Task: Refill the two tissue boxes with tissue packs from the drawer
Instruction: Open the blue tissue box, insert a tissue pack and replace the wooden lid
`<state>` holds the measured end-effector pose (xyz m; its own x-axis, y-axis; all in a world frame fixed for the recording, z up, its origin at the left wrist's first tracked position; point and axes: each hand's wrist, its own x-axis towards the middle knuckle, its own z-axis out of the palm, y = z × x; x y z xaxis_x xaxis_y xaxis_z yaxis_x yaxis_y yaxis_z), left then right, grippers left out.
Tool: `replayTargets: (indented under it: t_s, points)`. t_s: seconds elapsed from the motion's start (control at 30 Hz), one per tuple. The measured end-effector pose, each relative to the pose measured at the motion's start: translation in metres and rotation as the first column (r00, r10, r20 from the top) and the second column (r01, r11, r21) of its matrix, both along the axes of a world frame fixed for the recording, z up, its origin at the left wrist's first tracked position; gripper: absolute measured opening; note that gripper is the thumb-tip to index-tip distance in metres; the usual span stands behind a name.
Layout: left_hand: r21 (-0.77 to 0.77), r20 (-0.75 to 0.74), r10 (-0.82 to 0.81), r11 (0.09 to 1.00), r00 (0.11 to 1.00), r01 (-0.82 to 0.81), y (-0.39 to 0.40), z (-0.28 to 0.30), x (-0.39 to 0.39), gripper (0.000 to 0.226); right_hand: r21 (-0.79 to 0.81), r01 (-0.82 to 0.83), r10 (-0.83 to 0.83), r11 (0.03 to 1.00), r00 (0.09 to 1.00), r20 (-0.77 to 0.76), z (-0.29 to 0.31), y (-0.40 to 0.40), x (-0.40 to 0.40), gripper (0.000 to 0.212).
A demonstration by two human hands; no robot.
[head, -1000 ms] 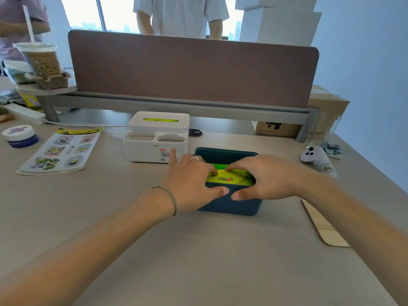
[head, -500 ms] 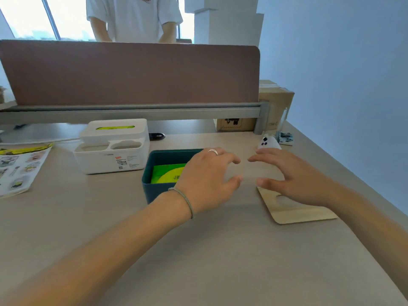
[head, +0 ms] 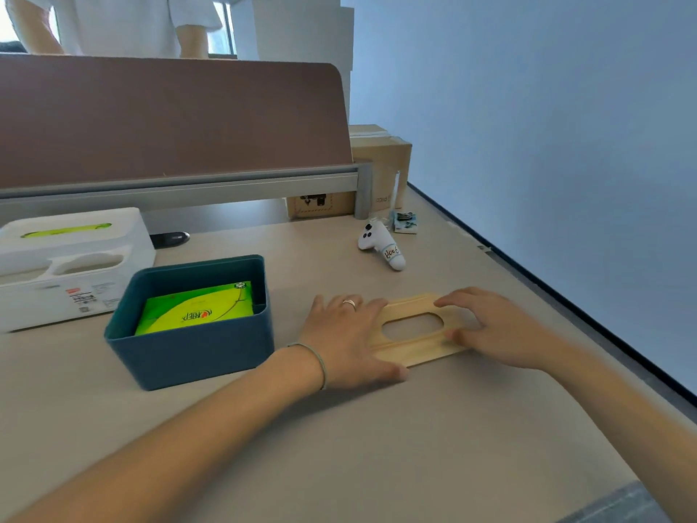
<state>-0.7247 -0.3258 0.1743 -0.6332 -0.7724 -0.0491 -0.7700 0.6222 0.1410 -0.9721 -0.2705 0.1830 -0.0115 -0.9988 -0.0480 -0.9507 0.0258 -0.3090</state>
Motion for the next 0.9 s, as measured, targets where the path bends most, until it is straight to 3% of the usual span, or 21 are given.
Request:
replayTargets:
  t_s: [0.17, 0.4, 0.53, 0.73, 0.9]
  points:
    - [0.045, -0.016, 0.008, 0.999, 1.000, -0.008, -0.006, -0.007, -0.004, 0.114, -0.003, 0.007, -0.007, 1.000, 1.000, 0.009, -0.011, 0.003, -0.006, 0.049]
    - [0.067, -0.136, 0.039, 0.997, 0.990, -0.030, -0.005, 0.008, -0.010, 0.102, -0.034, 0.014, -0.013, 0.999, 0.999, 0.038, -0.015, 0.004, -0.006, 0.047]
    - [-0.022, -0.160, 0.001, 1.000, 0.987, -0.004, -0.004, 0.031, -0.012, 0.095, -0.089, -0.041, 0.055, 0.995, 0.986, 0.160, -0.006, 0.007, 0.000, 0.064]
    - [-0.106, -0.181, -0.067, 0.993, 0.981, 0.048, -0.007, 0.065, 0.006, 0.088, -0.105, -0.136, 0.148, 0.985, 0.983, 0.111, 0.016, 0.001, 0.009, 0.102]
    - [-0.105, -0.208, -0.044, 0.994, 0.977, 0.023, -0.015, 0.086, 0.051, 0.084, -0.137, -0.223, 0.237, 0.965, 0.967, 0.095, 0.039, -0.011, 0.029, 0.110]
